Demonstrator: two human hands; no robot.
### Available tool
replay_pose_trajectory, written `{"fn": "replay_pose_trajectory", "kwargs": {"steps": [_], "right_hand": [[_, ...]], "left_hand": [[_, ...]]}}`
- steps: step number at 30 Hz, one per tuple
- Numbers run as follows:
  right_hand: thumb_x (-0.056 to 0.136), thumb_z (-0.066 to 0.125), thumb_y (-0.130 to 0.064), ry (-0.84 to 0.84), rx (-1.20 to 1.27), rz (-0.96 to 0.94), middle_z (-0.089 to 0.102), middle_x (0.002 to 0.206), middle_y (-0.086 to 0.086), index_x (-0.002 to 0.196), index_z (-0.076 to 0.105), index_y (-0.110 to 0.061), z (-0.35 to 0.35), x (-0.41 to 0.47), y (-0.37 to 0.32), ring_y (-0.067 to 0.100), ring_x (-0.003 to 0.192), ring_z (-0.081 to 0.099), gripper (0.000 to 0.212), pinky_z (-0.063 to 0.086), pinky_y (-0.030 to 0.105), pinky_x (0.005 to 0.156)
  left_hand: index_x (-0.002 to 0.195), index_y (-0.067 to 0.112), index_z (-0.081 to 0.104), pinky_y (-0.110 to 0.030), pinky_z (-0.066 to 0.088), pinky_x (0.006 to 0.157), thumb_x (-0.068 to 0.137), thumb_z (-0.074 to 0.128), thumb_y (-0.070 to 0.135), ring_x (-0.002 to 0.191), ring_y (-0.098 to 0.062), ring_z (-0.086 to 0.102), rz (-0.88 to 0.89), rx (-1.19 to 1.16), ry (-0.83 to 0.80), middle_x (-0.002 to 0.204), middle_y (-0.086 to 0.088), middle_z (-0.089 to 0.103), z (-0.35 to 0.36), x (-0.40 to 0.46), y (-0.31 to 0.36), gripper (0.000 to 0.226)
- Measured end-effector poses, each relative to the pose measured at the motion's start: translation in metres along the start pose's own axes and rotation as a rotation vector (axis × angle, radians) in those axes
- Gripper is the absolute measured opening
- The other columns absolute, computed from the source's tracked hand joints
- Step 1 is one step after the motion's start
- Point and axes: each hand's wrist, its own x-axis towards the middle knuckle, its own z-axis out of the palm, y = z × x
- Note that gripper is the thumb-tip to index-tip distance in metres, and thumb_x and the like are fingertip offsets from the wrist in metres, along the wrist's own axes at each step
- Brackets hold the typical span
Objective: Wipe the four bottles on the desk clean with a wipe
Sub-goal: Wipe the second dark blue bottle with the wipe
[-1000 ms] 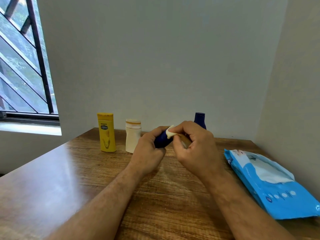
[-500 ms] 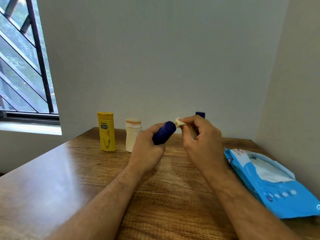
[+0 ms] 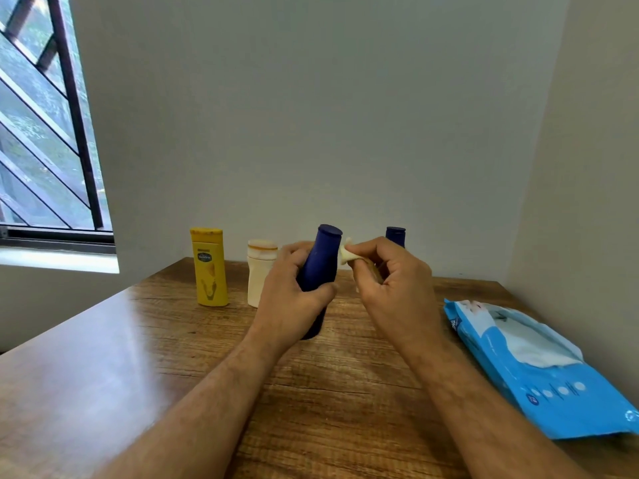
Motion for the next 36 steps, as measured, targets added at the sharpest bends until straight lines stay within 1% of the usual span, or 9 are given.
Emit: {"fn": "replay_pose_trajectory", "kwargs": {"steps": [3, 7, 10, 14, 19, 24, 27, 32, 36], "right_hand": [[0.094, 0.064, -0.018, -0.055, -0.049, -0.010, 0.062, 0.091, -0.027, 0.103, 0.067, -0.031, 0.002, -0.001, 0.001, -0.010, 0.085, 0.057, 0.017, 0.042, 0.003, 0.067], [0.095, 0.063, -0.019, -0.069, -0.075, 0.031, 0.061, 0.091, -0.028, 0.103, 0.068, -0.032, 0.003, -0.001, 0.004, -0.013, 0.089, 0.056, 0.016, 0.043, 0.003, 0.067], [0.094, 0.065, -0.016, -0.068, 0.046, 0.018, 0.065, 0.088, -0.023, 0.102, 0.069, -0.032, 0.002, -0.001, -0.002, -0.004, 0.079, 0.060, 0.018, 0.045, 0.008, 0.063], [0.095, 0.064, -0.020, -0.156, 0.114, 0.055, 0.068, 0.085, -0.013, 0.099, 0.071, -0.033, 0.004, -0.002, -0.005, 0.006, 0.074, 0.061, 0.015, 0.048, 0.013, 0.061], [0.095, 0.065, -0.022, -0.045, -0.034, 0.090, 0.064, 0.084, -0.020, 0.103, 0.069, -0.030, 0.001, 0.000, 0.006, -0.004, 0.080, 0.061, 0.013, 0.046, 0.010, 0.062], [0.095, 0.063, -0.025, -0.061, -0.091, 0.100, 0.062, 0.084, -0.023, 0.105, 0.069, -0.031, 0.001, 0.000, 0.012, -0.005, 0.081, 0.060, 0.013, 0.046, 0.008, 0.062], [0.095, 0.063, -0.025, -0.078, -0.113, 0.079, 0.061, 0.085, -0.024, 0.107, 0.068, -0.031, 0.002, -0.001, 0.013, -0.009, 0.085, 0.058, 0.014, 0.045, 0.005, 0.064], [0.095, 0.063, -0.025, -0.089, -0.115, 0.087, 0.061, 0.085, -0.023, 0.108, 0.068, -0.031, 0.001, -0.002, 0.017, -0.008, 0.083, 0.058, 0.015, 0.044, 0.007, 0.061], [0.095, 0.063, -0.025, -0.069, -0.095, 0.095, 0.062, 0.087, -0.023, 0.106, 0.067, -0.033, 0.000, -0.002, 0.019, -0.008, 0.086, 0.059, 0.014, 0.046, 0.006, 0.062]], "left_hand": [[0.110, 0.025, 0.067, -0.035, 0.052, 0.081, 0.070, 0.072, 0.020, 0.087, -0.022, 0.063, -0.073, -0.234, -0.126, 0.103, -0.016, 0.063, -0.003, -0.002, 0.005, 0.041], [0.119, 0.024, 0.064, -0.030, 0.053, 0.062, 0.068, 0.057, 0.013, 0.073, -0.018, 0.059, -0.154, -0.447, -0.187, 0.083, -0.003, 0.064, -0.004, -0.003, 0.005, 0.053], [0.123, 0.017, 0.048, -0.033, 0.049, 0.055, 0.067, 0.050, 0.019, 0.066, -0.025, 0.056, -0.248, -0.573, -0.194, 0.085, -0.010, 0.060, -0.004, -0.006, 0.004, 0.056], [0.121, 0.013, 0.045, -0.029, 0.046, 0.048, 0.071, 0.068, 0.038, 0.055, -0.022, 0.053, -0.282, -0.655, -0.299, 0.078, -0.009, 0.058, -0.006, -0.007, 0.004, 0.060], [0.121, 0.015, 0.043, -0.030, 0.046, 0.051, 0.061, 0.072, 0.029, 0.061, -0.018, 0.053, -0.294, -0.679, -0.260, 0.082, -0.008, 0.057, -0.004, -0.004, 0.002, 0.068], [0.119, 0.026, 0.035, -0.033, 0.049, 0.078, 0.076, 0.059, 0.028, 0.079, -0.014, 0.054, -0.163, -0.177, -0.173, 0.096, -0.006, 0.052, 0.003, -0.009, 0.002, 0.049], [0.120, 0.028, 0.026, -0.030, 0.048, 0.088, 0.088, 0.060, 0.025, 0.087, -0.010, 0.056, -0.088, -0.054, -0.129, 0.100, 0.000, 0.053, 0.008, -0.009, -0.001, 0.047], [0.122, 0.029, 0.019, -0.026, 0.048, 0.089, 0.093, 0.063, 0.021, 0.099, -0.013, 0.060, -0.052, 0.121, -0.066, 0.112, -0.001, 0.055, 0.011, -0.006, -0.014, 0.053], [0.118, 0.021, 0.024, -0.029, 0.049, 0.078, 0.088, 0.064, 0.029, 0.094, -0.017, 0.058, -0.167, 0.320, -0.080, 0.108, -0.005, 0.056, 0.012, -0.003, -0.020, 0.050]]}}
